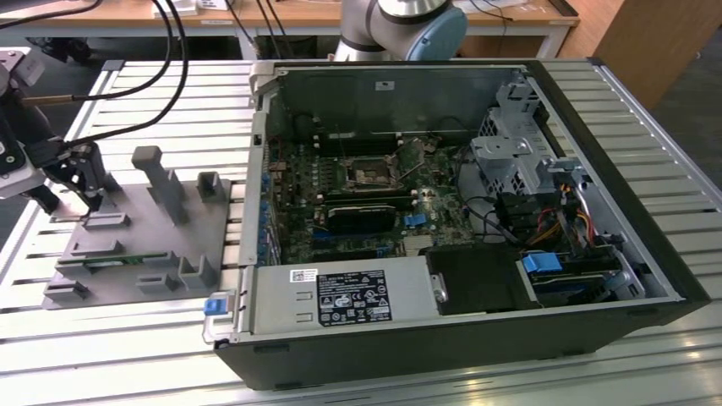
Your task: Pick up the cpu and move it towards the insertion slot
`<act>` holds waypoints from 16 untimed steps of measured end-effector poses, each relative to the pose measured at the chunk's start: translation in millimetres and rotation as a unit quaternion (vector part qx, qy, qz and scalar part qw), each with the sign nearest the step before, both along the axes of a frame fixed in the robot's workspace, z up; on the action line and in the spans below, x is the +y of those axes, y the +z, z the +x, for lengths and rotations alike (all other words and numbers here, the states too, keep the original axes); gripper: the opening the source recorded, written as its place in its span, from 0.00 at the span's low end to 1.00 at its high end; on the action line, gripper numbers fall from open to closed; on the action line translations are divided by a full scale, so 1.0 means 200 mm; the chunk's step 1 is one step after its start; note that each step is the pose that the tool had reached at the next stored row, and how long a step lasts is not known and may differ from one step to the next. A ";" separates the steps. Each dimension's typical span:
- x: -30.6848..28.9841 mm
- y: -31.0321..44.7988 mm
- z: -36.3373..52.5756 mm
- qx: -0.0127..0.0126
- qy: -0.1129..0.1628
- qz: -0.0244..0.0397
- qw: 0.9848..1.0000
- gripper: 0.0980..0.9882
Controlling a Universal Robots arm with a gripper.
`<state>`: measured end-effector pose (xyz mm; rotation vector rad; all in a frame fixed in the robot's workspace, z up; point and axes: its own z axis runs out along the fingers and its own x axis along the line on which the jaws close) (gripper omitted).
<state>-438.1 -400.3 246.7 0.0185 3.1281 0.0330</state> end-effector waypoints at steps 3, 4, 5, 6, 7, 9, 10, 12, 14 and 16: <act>0.000 0.004 0.000 0.000 0.000 0.000 1.000 0.50; 0.000 0.006 0.000 0.000 0.000 0.000 1.000 0.50; 0.000 0.008 0.000 0.000 0.000 0.000 1.000 0.50; 0.000 0.009 0.000 0.000 0.000 0.000 1.000 0.50; 0.000 0.012 0.000 0.000 0.000 0.000 1.000 0.50; 0.000 0.018 0.000 0.000 0.000 0.000 1.000 0.50; 0.000 0.021 0.000 0.000 0.000 0.000 1.000 0.50; 0.000 0.031 0.000 0.000 0.000 0.000 1.000 0.50; 0.000 0.045 0.000 0.000 0.000 0.000 1.000 0.50; 0.000 0.058 0.000 0.000 0.000 0.000 1.000 0.50</act>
